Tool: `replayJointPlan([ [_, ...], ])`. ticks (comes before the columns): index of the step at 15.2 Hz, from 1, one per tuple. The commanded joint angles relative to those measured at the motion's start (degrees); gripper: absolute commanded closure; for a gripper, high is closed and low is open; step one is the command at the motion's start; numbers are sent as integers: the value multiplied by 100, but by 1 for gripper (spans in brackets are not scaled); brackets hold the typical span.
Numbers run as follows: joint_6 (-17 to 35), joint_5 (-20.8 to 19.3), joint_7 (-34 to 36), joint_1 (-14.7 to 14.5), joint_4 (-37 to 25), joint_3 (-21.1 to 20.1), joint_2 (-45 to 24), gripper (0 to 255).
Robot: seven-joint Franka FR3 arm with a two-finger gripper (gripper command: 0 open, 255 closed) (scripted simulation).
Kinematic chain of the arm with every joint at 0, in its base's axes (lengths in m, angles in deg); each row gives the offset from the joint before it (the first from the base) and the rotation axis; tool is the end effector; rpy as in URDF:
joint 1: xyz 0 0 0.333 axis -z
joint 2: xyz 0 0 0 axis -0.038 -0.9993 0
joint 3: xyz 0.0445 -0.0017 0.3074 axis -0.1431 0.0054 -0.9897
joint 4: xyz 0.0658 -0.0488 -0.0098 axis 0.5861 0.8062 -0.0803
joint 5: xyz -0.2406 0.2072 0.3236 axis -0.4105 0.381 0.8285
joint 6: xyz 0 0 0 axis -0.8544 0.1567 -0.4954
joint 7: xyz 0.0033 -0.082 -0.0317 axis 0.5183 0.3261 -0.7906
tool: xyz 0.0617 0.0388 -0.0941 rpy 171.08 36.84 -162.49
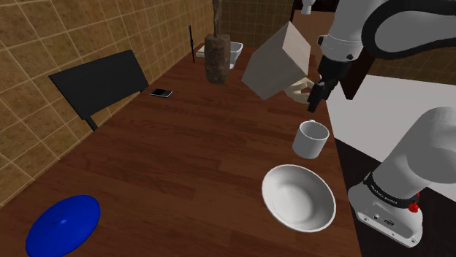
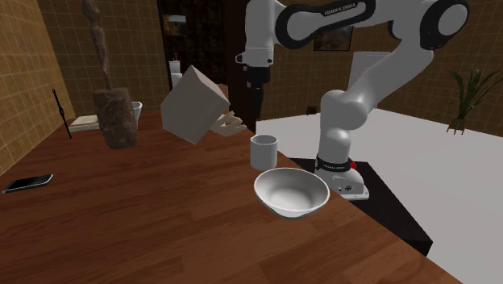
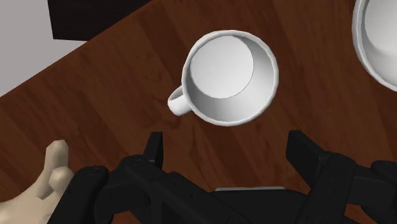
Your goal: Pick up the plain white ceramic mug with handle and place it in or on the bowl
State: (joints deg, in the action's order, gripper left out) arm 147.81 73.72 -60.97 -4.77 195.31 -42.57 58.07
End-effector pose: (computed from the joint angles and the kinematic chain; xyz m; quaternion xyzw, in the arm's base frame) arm 0.3526 0.0676 0.4412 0.9993 0.0218 0.0095 0.0279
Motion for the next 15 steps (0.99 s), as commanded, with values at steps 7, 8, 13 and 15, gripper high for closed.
replayJointPlan([
  [7, 1049, 831, 616, -561, 959, -594, -259, 0],
  [8, 1146, 846, 616, -568, 1018, -608, -297, 0],
  [13, 1654, 927, 609, -597, 1297, -688, -530, 0],
  [15, 1824, 953, 606, -604, 1378, -714, -620, 0],
])
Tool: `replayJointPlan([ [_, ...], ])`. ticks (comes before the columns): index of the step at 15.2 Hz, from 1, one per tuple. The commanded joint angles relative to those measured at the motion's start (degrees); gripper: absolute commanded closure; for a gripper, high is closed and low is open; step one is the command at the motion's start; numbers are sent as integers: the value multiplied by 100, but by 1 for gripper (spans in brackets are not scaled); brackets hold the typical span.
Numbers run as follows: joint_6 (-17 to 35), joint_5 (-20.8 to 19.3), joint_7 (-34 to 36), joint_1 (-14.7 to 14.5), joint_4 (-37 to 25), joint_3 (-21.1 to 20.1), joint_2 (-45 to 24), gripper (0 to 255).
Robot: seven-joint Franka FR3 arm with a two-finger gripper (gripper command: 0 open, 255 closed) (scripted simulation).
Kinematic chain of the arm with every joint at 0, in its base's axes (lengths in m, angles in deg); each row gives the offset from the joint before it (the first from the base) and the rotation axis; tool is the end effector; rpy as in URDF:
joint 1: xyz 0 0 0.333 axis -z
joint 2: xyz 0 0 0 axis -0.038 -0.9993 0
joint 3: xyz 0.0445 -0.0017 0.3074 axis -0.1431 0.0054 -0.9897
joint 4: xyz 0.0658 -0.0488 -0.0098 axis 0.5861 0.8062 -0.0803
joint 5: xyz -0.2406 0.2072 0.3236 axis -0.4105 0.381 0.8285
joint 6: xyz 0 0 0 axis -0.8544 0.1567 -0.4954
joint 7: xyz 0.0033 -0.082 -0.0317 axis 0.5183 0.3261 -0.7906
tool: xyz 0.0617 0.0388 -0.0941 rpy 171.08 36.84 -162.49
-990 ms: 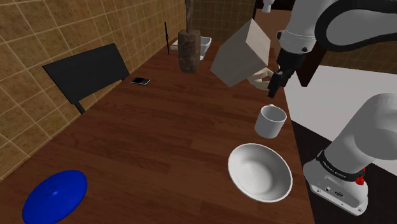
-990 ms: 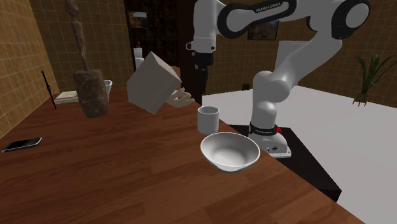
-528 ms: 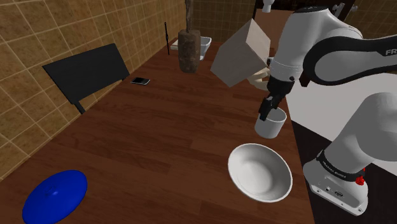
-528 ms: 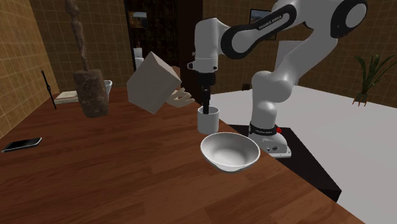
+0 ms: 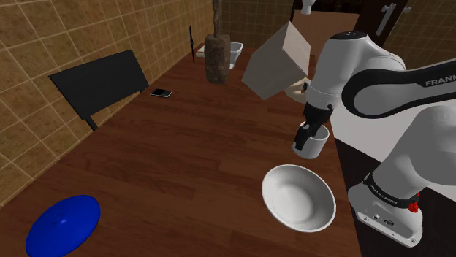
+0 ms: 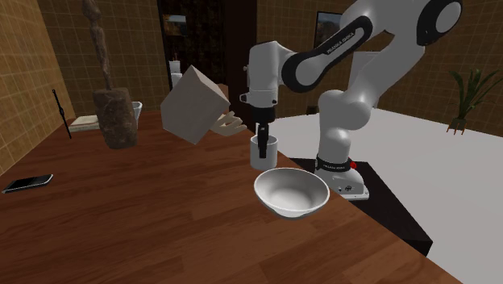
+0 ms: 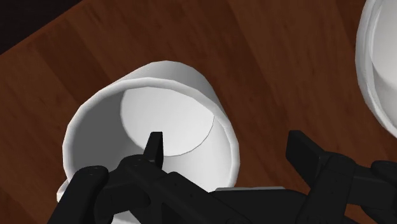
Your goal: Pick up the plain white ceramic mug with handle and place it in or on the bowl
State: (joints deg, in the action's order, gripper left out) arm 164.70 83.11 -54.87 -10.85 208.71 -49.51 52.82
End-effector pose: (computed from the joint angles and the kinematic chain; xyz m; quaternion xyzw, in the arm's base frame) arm 0.3220 0.1231 0.3076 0.9998 0.0156 -0.0093 0.0042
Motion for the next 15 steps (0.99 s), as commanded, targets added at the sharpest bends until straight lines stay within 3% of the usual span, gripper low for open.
replayJointPlan([
  [1, 134, 14, -4, 3, 39, -19, -93, 0],
  [7, 135, 14, -4, 3, 38, -19, -95, 0],
  [8, 135, 14, -4, 3, 38, -19, -95, 255],
  [15, 135, 14, -4, 3, 38, -20, -95, 255],
])
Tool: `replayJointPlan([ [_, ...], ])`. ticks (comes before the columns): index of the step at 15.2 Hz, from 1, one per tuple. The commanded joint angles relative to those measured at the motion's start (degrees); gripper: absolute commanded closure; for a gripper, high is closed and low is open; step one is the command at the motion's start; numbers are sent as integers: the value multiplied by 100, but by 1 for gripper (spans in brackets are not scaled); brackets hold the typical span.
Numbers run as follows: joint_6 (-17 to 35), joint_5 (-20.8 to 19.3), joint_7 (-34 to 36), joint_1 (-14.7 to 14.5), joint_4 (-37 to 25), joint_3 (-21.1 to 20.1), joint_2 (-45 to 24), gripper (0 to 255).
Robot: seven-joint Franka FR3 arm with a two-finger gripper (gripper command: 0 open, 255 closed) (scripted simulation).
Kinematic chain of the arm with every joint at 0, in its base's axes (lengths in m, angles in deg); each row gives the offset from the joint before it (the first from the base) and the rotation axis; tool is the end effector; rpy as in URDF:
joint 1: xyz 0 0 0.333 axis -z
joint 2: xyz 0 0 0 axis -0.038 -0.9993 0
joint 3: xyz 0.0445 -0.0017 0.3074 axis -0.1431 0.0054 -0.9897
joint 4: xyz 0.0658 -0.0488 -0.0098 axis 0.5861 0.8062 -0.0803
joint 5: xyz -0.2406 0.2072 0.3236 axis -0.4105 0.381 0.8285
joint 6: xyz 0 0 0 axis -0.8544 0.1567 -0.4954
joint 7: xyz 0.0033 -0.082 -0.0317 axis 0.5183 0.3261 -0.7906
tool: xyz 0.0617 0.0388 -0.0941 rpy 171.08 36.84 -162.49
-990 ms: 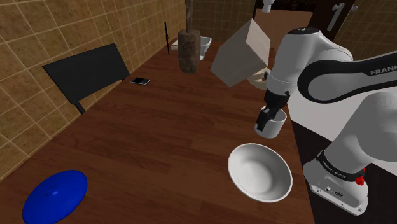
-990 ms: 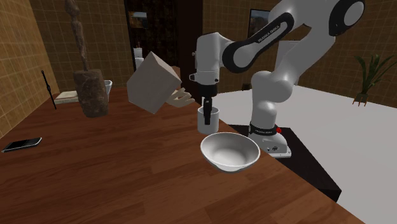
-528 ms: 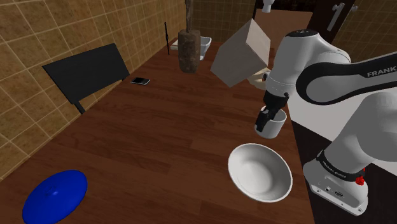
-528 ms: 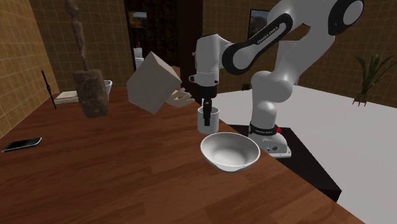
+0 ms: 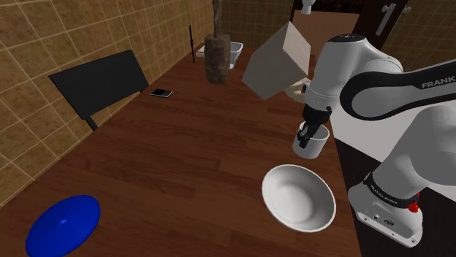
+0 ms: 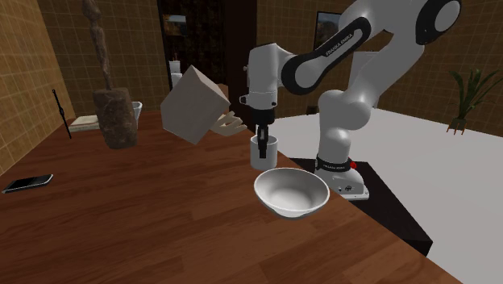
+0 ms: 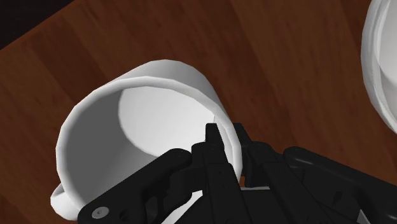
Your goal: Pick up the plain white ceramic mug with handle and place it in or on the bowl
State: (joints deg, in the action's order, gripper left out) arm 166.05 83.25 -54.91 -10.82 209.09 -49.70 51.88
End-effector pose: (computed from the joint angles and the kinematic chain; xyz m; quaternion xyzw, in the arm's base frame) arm 0.3223 0.1230 0.3007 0.9998 0.0157 -0.0090 0.0041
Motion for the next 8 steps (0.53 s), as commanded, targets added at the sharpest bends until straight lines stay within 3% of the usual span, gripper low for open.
replayJointPlan([
  [1, 0, 0, 0, 0, 0, 0, 0, 255],
  [8, -630, -98, 7, 31, -317, 99, 315, 255],
])
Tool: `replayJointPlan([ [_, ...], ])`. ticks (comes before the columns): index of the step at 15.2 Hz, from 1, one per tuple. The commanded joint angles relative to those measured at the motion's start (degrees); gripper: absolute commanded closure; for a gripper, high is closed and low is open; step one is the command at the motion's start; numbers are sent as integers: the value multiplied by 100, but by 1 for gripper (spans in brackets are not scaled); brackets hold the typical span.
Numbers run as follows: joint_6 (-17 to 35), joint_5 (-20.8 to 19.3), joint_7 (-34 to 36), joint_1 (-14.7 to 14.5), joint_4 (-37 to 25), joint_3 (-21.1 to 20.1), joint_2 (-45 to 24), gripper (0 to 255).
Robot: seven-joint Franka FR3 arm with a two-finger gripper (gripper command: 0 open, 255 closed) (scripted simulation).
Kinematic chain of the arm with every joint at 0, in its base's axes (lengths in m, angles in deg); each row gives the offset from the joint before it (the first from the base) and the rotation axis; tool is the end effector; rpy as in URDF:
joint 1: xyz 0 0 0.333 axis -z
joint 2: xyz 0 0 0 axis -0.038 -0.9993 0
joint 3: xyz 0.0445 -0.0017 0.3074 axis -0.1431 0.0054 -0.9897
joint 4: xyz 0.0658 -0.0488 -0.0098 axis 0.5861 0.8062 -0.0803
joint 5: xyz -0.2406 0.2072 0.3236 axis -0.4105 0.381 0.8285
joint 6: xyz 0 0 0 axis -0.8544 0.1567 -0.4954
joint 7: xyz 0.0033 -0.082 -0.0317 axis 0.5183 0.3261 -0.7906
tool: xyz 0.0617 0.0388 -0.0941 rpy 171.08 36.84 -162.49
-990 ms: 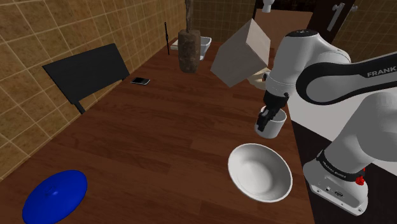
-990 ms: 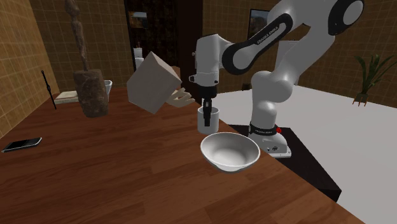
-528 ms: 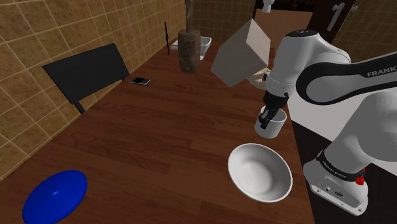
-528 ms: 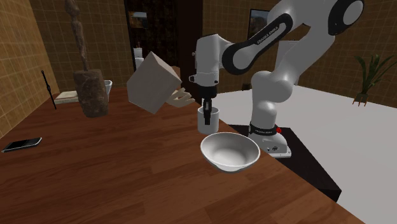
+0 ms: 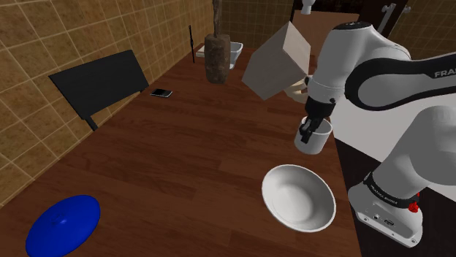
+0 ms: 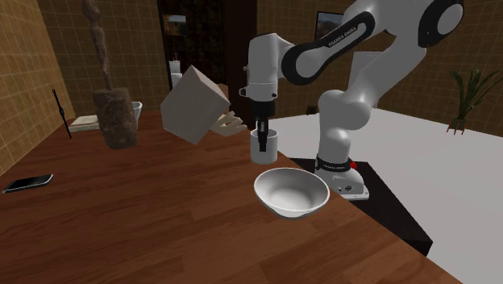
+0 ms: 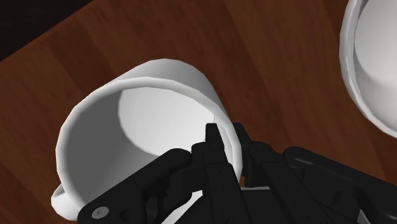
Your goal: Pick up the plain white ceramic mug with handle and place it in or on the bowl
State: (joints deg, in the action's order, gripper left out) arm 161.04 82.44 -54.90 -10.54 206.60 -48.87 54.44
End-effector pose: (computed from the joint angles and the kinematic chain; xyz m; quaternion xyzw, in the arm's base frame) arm 0.3257 0.1234 0.3306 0.9998 0.0156 -0.0089 0.0040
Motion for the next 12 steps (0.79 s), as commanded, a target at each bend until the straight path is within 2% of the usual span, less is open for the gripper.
replayJointPlan([
  [1, -227, -33, 7, 9, -126, 32, 101, 255],
  [12, -1220, -194, 21, 72, -831, 194, 394, 255],
])
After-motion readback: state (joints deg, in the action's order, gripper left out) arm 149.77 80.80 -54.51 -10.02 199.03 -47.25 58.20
